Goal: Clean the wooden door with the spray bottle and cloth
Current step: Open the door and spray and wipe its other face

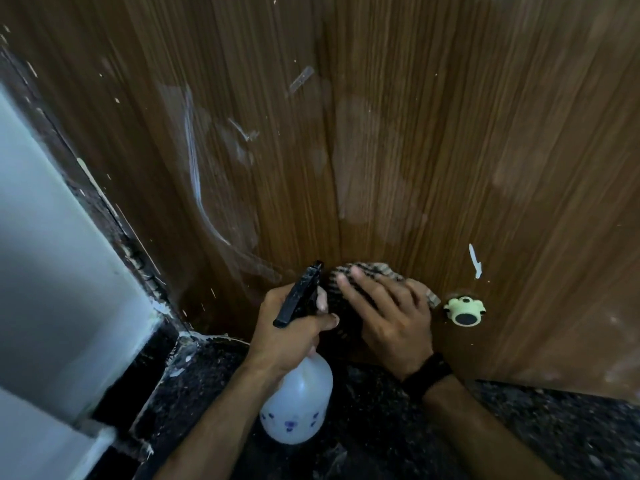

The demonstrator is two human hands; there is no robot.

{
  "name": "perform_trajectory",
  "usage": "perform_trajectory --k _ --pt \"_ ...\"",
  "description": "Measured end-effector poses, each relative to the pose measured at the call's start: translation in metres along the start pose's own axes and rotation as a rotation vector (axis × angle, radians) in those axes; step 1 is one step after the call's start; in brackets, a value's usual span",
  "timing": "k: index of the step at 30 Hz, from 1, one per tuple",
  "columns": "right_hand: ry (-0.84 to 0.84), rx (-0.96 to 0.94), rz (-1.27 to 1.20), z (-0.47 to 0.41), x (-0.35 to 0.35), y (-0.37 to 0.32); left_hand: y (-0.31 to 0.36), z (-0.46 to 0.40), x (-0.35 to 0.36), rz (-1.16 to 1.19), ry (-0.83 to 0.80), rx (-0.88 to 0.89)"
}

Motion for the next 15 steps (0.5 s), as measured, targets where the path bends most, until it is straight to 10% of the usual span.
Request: perform_trajectory --k 7,15 --pt "0.273 0.429 0.039 -0.015 -0.024 0.030 0.028 0.005 0.018 -0.096 -0.140 0.067" --pt "0.246 0.332 0.069 -0.017 -0.032 0.041 0.049 -0.001 0.041 -0.137 -0.145 0.090"
Point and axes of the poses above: each hand's wrist, its own z-axis away from the middle knuckle, its own x-axis out of the palm, y = z × x, the point moved 2 cm from there along -z, towards the middle knuckle, and after that the axes turned 5 degrees about -x, right-handed, at the moved point
